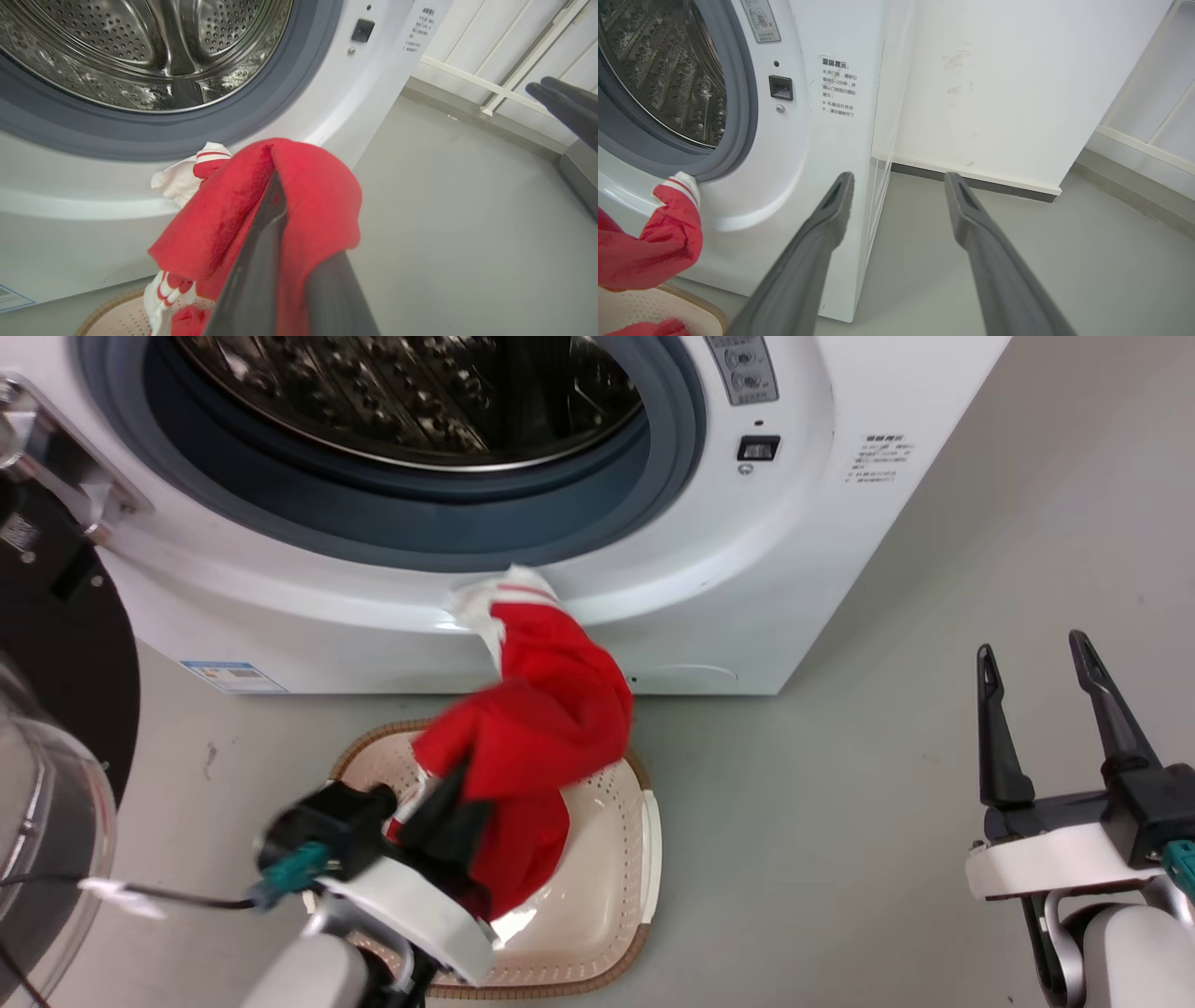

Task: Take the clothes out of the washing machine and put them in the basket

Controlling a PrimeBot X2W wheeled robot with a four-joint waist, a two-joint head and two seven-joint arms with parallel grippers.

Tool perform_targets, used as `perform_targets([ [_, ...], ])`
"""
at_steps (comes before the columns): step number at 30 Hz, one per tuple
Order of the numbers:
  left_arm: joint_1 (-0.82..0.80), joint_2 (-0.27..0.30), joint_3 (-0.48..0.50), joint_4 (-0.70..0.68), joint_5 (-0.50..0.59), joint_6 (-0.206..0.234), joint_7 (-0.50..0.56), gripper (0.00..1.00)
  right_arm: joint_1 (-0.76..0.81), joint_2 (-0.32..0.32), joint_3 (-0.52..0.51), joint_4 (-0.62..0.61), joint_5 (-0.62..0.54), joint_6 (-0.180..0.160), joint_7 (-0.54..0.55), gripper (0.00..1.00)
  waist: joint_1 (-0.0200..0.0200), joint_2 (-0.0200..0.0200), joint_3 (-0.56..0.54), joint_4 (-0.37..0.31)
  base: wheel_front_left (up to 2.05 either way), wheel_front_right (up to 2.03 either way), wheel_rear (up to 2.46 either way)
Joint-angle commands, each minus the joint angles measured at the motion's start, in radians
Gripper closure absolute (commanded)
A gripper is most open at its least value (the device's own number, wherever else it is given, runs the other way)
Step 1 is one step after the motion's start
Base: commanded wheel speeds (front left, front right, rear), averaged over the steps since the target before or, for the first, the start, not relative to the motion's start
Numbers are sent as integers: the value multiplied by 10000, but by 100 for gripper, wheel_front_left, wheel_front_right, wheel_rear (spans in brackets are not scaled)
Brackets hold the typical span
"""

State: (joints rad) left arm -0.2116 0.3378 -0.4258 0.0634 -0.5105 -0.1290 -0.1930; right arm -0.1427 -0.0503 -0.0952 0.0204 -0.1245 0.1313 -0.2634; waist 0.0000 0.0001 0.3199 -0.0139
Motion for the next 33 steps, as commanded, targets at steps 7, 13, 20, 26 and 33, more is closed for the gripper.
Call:
perform_targets([
  [7,-808,447,-2007,1377,-934,-13,1010,100,-485,0,98,-160,49,-11,-20,0,0,-1,1174,-468,0,0,0],
  [13,-1981,395,-2598,3291,-1062,-14,716,100,-877,4,135,-329,221,-11,-20,0,0,-1,2340,-976,0,0,0],
  [20,-3657,173,-2820,6081,-1159,-15,255,100,-1263,5,197,-502,539,-11,-20,0,0,-1,3711,-1688,0,0,0],
  [26,-4986,105,-3370,7960,-1181,-16,34,100,-1502,5,286,-667,803,-11,-20,0,0,-1,4665,-2132,0,0,0],
  [33,-5969,-33,-3787,9468,-1517,-16,-274,100,-1724,5,400,-814,1030,-11,-20,0,0,-1,5329,-2389,0,0,0],
])
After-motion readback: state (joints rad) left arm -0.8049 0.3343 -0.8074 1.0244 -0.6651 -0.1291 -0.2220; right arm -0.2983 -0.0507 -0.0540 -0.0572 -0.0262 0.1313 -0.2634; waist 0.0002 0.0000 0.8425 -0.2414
